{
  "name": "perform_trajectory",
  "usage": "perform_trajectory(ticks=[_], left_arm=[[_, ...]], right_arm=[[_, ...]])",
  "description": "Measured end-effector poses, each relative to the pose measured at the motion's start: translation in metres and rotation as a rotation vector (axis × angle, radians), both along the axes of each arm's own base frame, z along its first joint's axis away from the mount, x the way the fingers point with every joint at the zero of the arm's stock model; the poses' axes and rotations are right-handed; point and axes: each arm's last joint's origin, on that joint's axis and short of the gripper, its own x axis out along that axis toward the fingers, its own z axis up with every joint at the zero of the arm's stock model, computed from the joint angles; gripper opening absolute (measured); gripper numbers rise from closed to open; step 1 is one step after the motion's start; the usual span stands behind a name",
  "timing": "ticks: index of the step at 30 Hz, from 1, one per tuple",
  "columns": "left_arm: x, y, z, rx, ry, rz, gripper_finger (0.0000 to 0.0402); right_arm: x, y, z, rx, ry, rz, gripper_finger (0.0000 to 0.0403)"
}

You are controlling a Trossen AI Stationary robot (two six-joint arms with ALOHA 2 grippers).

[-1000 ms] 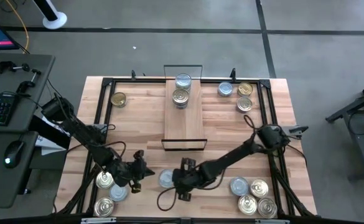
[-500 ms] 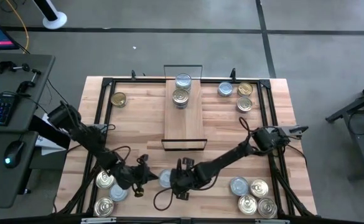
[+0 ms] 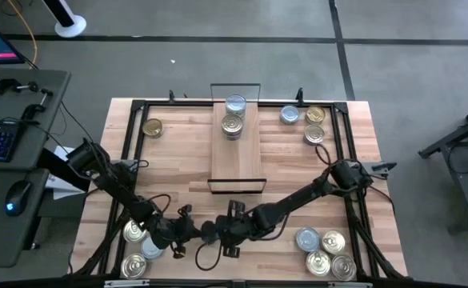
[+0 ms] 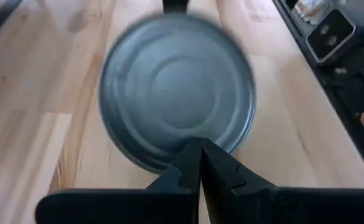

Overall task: Stack canned seafood by type on shelf
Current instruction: Stack the green tuna can on top of the green tuna can on the shelf

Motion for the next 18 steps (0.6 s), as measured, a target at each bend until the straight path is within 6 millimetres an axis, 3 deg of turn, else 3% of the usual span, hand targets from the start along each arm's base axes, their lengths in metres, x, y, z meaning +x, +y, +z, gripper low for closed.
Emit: perform_trajectory(ticks=[11,18], left_arm=[[-0.008,-0.001,-0.006,-0.010,0.054,0.022,0.0000],[-0.009,-0.005,0.003,-0.069,0.017,0.033,0.0000]], right_arm=[[0.007,-0.006,0.018,0.029,-0.083,0.046,0.0000],[0.000,-0.007,0.048,-0.045,0.018,0.071,0.0000]])
